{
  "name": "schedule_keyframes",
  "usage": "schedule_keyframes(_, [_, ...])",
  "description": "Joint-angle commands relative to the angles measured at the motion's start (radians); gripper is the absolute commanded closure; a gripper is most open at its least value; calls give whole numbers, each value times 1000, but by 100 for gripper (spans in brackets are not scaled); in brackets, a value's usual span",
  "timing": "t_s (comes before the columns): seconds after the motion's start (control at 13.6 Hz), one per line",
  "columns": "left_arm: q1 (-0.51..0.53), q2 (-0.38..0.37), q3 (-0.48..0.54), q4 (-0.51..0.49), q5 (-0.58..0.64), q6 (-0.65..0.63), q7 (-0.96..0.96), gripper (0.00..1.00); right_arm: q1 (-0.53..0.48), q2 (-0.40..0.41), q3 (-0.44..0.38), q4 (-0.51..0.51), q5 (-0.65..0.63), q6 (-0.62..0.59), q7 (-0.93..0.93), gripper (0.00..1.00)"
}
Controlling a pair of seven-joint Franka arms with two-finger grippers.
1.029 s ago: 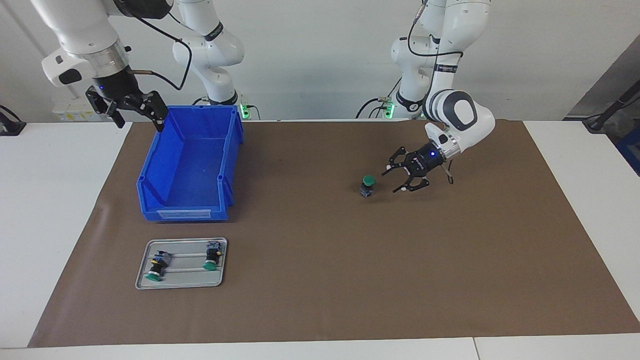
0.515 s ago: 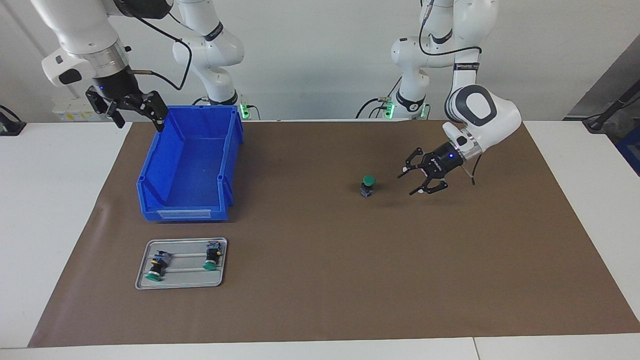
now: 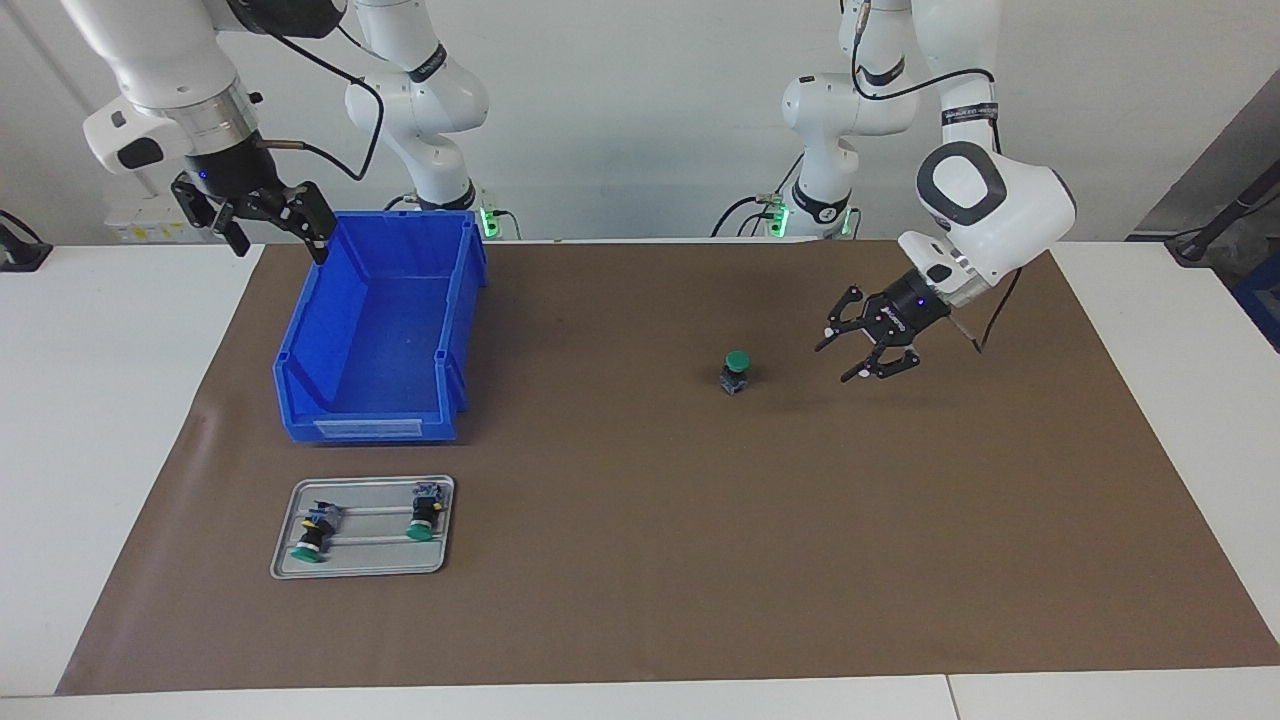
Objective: Place and press button with both arms
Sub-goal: 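Press down on the top of the green button with the left gripper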
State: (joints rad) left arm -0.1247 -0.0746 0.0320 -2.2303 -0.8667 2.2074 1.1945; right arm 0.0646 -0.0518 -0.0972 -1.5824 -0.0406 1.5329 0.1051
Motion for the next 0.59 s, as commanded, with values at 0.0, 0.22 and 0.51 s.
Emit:
schedule_keyframes(0.0, [-7, -50, -10, 12, 148, -5, -168, 41, -2, -20, 1, -25, 18, 13, -4, 0])
schedule_keyframes(0.22, [-7, -59, -75, 24, 282, -9, -368, 53, -2, -20, 1, -24, 18, 13, -5, 0])
schedule_keyframes(0.51, [-7, -59, -167, 46, 460, -17, -669, 100, -2, -20, 1, -25, 18, 13, -5, 0])
